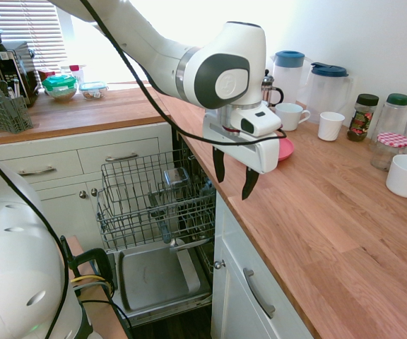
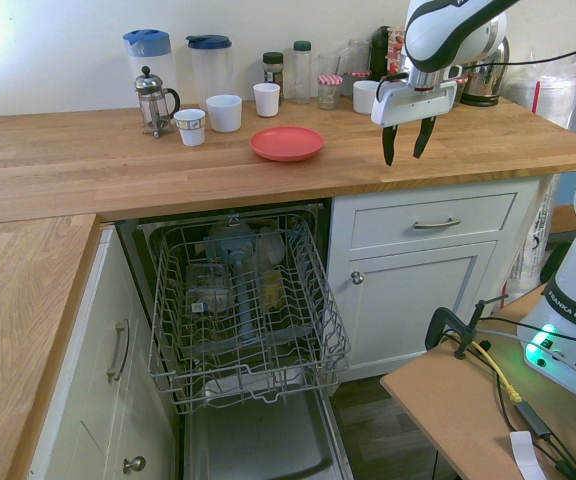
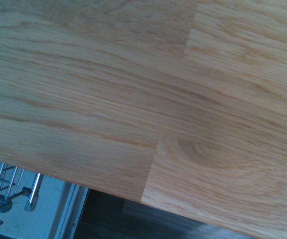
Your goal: Put the plate in the dishwasher
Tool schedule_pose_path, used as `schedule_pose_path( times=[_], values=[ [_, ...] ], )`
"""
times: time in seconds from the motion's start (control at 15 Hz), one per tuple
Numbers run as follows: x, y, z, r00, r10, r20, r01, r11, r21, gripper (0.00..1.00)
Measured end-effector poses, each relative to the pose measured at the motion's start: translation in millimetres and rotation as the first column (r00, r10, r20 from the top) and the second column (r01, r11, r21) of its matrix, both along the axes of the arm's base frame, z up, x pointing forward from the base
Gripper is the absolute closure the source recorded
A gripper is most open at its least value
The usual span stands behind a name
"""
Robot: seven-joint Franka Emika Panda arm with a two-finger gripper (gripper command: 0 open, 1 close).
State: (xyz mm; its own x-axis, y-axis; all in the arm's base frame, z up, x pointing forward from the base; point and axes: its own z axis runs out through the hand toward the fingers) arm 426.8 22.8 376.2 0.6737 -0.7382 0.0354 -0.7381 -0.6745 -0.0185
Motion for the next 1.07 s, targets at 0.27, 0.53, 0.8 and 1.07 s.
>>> schedule_pose_path(
  times=[0.27, 0.53, 0.8, 1.07],
  values=[
    [6, 2, 4, 1.0, -0.004, 0.011, 0.004, 1.0, 0.002, 0.0],
    [37, 4, 27, 0.998, -0.03, 0.06, 0.026, 0.998, 0.063, 0.0],
    [86, -1, 38, 0.995, -0.037, 0.091, 0.021, 0.985, 0.171, 0.0],
    [135, -1, 35, 0.993, -0.032, 0.116, 0.001, 0.966, 0.259, 0.0]
  ],
)
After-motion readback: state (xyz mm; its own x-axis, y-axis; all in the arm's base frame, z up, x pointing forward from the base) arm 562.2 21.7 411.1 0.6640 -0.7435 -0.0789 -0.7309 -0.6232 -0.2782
